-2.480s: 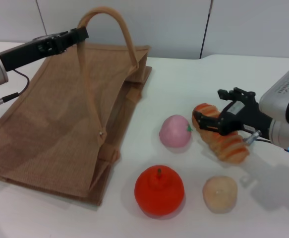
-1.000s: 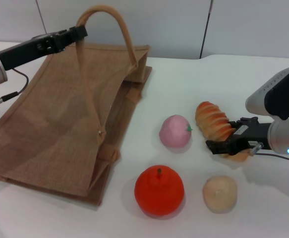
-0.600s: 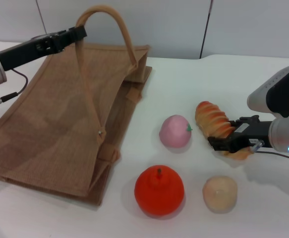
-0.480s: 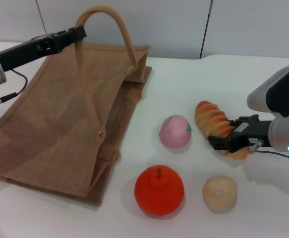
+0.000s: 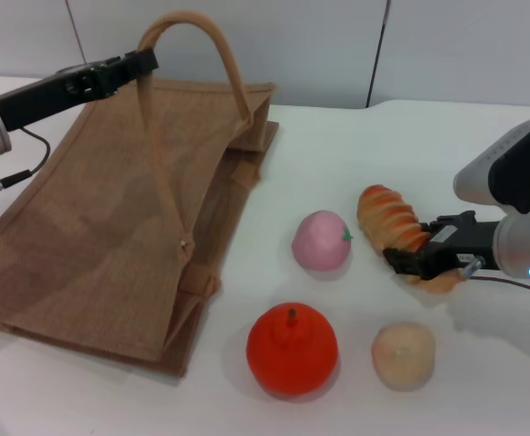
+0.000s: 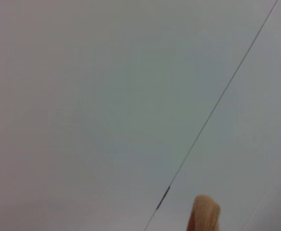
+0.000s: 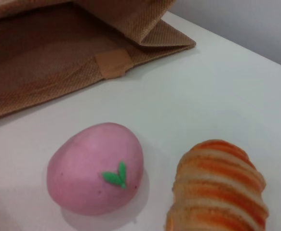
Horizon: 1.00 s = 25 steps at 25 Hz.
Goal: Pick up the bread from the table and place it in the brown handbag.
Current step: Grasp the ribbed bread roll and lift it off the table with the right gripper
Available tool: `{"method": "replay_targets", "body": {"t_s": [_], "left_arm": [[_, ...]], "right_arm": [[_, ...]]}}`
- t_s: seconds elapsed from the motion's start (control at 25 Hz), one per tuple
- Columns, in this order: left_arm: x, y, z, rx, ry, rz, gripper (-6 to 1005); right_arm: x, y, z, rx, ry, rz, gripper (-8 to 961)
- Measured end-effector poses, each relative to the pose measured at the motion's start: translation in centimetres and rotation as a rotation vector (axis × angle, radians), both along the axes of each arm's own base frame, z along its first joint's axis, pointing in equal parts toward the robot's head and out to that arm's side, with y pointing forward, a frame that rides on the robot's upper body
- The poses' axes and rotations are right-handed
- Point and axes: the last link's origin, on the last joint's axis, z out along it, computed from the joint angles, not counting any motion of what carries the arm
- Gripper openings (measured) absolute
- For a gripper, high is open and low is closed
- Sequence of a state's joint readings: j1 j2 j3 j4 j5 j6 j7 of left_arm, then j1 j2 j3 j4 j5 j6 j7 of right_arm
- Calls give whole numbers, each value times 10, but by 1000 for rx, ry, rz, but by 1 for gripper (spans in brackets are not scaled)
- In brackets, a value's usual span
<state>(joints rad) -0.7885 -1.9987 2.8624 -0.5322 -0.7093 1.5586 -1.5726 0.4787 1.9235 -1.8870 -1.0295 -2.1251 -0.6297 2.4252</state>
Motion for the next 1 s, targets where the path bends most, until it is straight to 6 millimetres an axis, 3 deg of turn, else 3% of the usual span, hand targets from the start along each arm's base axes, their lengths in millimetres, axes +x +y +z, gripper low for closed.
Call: {"method": "replay_targets", "body": {"t_s": [0.6, 1.0], "left_arm": [[1, -1, 1, -5, -6, -7, 121], [10, -5, 8, -18, -34, -69, 121]], "right_arm": [[-2, 0, 1, -2, 0, 9, 536], [-18, 2, 11, 124, 64, 89, 474]]}}
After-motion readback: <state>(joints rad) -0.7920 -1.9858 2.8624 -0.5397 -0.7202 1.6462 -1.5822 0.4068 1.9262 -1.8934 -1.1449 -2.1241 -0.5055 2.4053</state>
